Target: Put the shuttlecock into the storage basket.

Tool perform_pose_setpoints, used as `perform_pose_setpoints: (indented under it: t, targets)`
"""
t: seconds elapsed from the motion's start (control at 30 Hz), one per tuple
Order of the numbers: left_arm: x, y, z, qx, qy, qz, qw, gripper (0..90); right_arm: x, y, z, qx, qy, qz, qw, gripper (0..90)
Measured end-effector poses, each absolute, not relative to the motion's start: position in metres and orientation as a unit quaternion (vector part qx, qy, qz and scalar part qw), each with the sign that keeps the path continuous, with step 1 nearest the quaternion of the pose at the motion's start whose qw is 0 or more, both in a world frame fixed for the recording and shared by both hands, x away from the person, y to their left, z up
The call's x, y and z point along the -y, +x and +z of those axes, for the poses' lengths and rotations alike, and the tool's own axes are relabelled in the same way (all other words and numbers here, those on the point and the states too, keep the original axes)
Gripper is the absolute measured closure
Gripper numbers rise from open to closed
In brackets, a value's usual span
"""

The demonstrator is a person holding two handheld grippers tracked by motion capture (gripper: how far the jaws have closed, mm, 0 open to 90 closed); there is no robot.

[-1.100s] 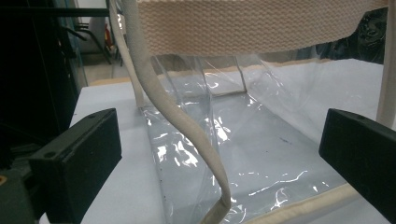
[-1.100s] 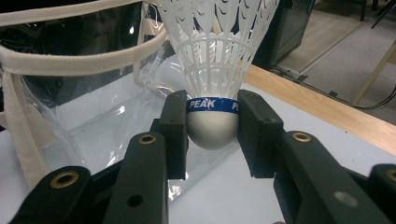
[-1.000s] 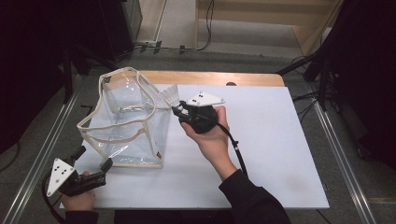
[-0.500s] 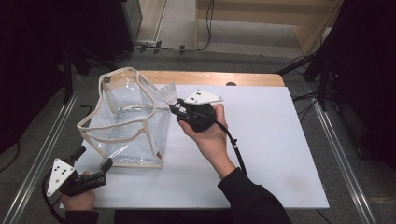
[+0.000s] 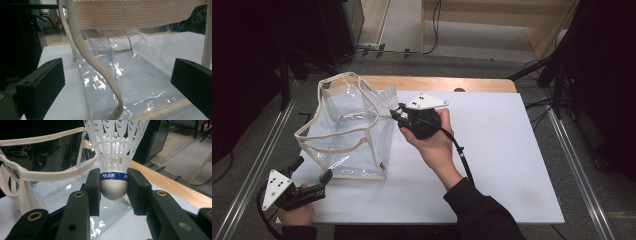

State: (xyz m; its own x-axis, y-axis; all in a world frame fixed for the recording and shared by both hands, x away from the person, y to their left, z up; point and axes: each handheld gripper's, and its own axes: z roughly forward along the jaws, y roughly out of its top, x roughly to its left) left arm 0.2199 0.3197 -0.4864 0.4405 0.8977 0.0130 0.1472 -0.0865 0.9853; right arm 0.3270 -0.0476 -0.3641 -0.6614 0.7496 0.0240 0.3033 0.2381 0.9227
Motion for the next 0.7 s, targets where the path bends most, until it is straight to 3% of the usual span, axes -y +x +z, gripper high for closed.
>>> perform_pose_setpoints:
  t: [0.7]
  targets:
    - [-0.320, 0.220, -0.486, -0.400, 0.651, 0.345, 0.545, 0.0, 0.036, 0.327, -0.357, -0.758, 0.337, 0.515, 0.216, 63.2]
